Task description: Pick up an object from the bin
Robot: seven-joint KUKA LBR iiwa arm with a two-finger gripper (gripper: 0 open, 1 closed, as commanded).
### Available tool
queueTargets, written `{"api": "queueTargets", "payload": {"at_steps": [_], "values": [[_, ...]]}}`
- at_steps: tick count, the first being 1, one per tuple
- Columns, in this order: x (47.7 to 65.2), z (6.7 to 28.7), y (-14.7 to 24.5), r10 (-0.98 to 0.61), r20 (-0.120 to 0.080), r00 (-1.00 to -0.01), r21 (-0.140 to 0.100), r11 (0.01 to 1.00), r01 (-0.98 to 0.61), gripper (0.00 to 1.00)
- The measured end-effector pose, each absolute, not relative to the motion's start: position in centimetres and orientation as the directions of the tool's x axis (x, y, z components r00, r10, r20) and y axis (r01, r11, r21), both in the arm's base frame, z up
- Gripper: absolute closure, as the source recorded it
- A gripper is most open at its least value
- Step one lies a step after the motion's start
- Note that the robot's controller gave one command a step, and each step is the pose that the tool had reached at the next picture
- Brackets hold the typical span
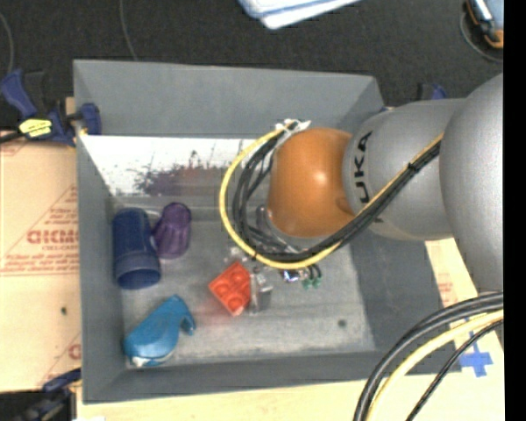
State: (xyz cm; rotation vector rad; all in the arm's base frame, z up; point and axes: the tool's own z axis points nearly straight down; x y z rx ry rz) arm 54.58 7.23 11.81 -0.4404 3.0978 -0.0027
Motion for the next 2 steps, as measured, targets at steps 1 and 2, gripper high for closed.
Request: {"api": "queueTargets", "payload": {"at_steps": [1, 2], "values": [[57.0, 6.9, 5.7, -0.262, -0.016, -0.965, -0.002, 0.965, -0.262, 1.00], [55.0, 23.6, 7.1, -0.245, -0.016, -0.969, -0.004, 0.969, -0.245, 1.00]]}}
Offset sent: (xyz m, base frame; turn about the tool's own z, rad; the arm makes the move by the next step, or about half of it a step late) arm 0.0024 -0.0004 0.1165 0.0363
